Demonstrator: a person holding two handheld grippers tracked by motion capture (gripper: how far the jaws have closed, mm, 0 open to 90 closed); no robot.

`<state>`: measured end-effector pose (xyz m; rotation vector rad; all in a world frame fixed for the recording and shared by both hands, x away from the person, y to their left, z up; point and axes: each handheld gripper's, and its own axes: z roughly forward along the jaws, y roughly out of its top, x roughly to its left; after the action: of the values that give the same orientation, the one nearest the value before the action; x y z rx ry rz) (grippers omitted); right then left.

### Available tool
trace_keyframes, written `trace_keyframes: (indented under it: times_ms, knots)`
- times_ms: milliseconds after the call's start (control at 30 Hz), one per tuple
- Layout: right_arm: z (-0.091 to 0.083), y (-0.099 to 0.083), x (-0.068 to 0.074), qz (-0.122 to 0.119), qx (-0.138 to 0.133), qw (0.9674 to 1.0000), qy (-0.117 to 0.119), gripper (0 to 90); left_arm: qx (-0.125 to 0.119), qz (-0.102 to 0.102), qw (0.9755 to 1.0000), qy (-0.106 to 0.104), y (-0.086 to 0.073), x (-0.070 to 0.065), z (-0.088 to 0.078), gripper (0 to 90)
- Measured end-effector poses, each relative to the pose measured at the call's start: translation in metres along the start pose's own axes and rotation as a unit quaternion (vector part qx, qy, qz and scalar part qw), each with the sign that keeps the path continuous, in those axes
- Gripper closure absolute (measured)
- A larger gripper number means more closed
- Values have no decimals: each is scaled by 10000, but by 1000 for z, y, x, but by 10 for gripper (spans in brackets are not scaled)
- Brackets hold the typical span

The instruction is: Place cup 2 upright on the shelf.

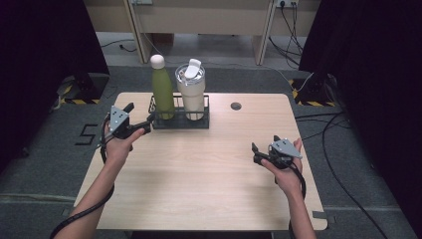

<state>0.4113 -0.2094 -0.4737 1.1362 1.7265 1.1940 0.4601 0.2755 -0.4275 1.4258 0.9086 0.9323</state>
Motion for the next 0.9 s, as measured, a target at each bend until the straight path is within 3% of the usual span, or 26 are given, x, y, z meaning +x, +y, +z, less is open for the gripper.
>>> trace_keyframes:
  times_ms: [900]
  knots:
    - [0,0,2,-6,-1,10000,4,145,78,-80,9999,-66,-19,-5,-33,130]
